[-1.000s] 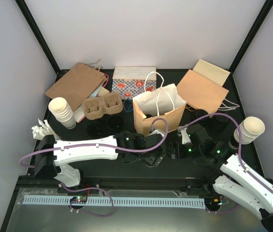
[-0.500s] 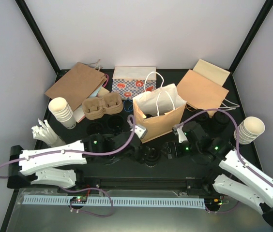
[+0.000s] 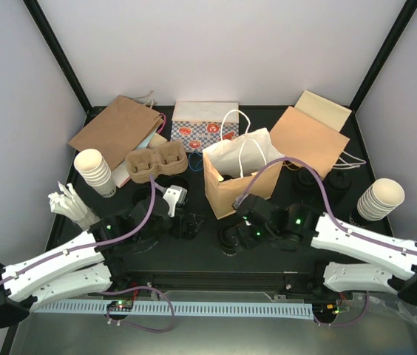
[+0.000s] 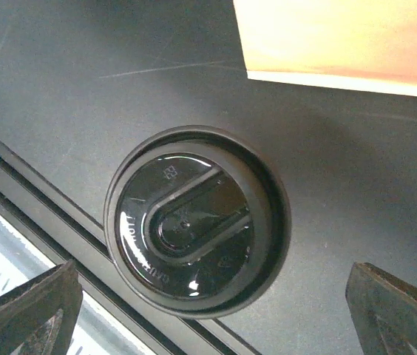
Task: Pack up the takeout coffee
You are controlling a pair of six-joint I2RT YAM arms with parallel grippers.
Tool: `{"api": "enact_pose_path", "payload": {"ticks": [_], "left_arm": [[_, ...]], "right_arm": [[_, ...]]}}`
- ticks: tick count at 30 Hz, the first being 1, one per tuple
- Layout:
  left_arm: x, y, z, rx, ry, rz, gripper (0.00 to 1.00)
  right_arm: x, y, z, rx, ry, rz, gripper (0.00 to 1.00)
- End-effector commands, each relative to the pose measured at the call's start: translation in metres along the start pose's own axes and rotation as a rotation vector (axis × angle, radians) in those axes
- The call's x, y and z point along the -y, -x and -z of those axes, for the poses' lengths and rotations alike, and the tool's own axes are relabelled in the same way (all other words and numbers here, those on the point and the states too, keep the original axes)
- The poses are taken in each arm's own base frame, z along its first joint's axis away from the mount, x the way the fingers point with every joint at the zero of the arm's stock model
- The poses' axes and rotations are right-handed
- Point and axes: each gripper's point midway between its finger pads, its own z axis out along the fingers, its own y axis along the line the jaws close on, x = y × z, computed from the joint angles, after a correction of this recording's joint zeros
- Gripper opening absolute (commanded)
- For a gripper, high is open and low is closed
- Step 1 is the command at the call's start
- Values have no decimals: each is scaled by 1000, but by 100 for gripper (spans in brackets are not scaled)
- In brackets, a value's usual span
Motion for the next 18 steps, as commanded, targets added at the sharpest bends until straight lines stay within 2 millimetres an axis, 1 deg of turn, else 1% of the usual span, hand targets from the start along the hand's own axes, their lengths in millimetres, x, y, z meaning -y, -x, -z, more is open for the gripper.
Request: {"api": "enact_pose_path", "payload": {"ticks": [1,7,18], "left_arm": [[4,0,0,-1,-60,41,99],[-3,-5,-1,-2,-64,58,99],[-10,-13,-2,-14,-63,68,99]], "right_arm": [[-1,10,1,15,-93,34,100],[-9,8,-10,-30,-136,75,100],[-13,7,-19,-69,-183,112,97]]}}
